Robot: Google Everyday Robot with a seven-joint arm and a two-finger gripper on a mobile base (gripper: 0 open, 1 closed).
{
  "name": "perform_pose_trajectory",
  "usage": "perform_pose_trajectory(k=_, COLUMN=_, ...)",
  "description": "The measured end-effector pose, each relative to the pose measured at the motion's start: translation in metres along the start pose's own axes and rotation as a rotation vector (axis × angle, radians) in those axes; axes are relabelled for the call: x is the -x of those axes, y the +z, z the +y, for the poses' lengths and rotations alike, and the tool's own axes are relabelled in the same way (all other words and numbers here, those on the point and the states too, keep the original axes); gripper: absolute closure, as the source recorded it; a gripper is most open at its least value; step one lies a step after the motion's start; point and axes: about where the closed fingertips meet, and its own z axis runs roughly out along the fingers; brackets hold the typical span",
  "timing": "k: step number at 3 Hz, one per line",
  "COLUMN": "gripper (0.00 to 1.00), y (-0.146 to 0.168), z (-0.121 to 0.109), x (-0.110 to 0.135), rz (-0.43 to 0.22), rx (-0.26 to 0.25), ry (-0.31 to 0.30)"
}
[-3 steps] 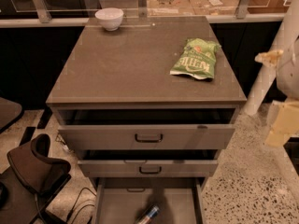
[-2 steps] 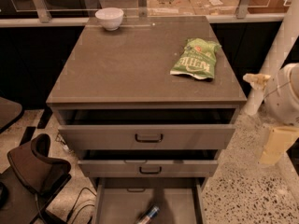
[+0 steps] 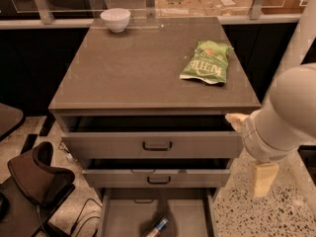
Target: Pick redbull can from bottom drawer and place on counter
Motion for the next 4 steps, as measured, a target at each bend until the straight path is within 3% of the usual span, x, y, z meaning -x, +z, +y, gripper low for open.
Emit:
perform_pose_trajectory(k=1, gripper=0.0, y=0.061, z=0.046, x=0.011, rz=-0.044, rx=0.06, ry=-0.079)
perform_pose_trajectory(k=2, gripper=0.0, y=0.061, z=0.046, x=0.011, rz=-0.044, rx=0.059, ry=-0.078)
perform_pose_trajectory(k=3, gripper=0.0, y=0.082, z=0.045, x=0.008, rz=-0.042, rx=0.068, ry=-0.066)
perform_pose_trajectory(k=4, gripper=0.0, y=0.131, z=0.054, x=-0.009, rz=-0.029, rx=0.109, ry=-0.081)
